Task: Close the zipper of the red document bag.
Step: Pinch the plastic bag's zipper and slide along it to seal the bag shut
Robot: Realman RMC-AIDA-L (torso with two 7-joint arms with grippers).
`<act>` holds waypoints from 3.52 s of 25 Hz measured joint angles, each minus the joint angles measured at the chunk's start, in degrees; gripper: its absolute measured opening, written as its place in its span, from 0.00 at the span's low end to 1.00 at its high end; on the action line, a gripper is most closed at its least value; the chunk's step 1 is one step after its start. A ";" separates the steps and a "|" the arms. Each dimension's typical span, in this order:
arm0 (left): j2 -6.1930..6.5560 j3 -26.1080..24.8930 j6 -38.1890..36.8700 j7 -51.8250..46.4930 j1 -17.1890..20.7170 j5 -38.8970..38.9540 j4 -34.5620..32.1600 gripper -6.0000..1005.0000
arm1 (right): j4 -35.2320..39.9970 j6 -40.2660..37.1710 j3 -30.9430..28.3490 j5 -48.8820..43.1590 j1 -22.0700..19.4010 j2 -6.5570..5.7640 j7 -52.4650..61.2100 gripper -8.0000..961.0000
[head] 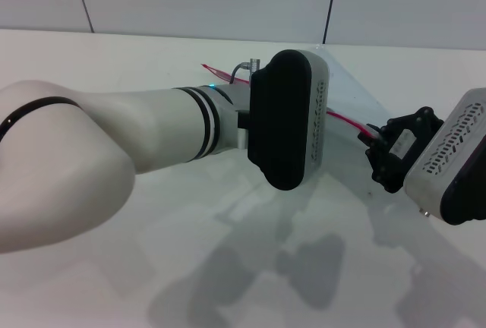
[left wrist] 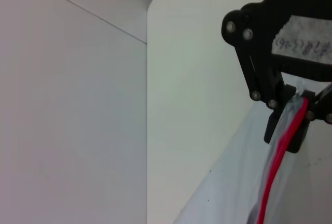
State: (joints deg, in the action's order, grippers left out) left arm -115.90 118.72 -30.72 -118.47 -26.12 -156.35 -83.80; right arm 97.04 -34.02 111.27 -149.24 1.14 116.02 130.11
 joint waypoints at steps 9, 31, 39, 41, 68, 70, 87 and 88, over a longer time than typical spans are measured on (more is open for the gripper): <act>-0.06 0.39 0.66 0.00 -0.08 0.02 0.39 0.36 | -0.01 0.00 0.08 0.00 0.00 0.00 -0.03 0.06; -0.12 0.54 2.28 0.14 -1.33 2.10 1.91 0.26 | -0.53 0.00 0.09 0.00 0.16 0.00 -0.03 0.06; -0.11 0.50 2.57 -0.25 -1.30 2.10 1.91 0.18 | -0.71 0.01 -0.13 0.01 0.28 0.00 -0.03 0.06; -0.11 0.33 2.90 -0.40 -1.29 2.10 1.91 0.15 | -0.71 0.01 -0.08 0.00 0.28 0.00 -0.03 0.06; -0.11 -2.46 2.71 -1.07 0.54 2.10 2.06 0.05 | -0.71 0.08 -1.11 0.00 -0.32 0.00 -0.03 0.06; -0.11 -2.24 2.58 -1.08 0.28 2.10 2.06 0.05 | -0.70 0.08 -1.13 0.00 -0.18 0.00 -0.03 0.06; -0.17 -1.32 4.02 -1.00 0.02 2.09 2.62 0.06 | -1.45 0.10 -1.15 0.00 0.22 0.00 -0.03 0.07; -0.17 -1.11 4.57 -0.99 0.07 2.10 2.62 0.06 | -1.55 0.10 -1.15 0.01 0.25 0.00 -0.03 0.07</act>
State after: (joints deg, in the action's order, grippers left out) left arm -116.07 117.61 -26.15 -119.46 -26.05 -154.25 -81.18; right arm 95.49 -33.92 110.12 -149.23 1.38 116.02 130.07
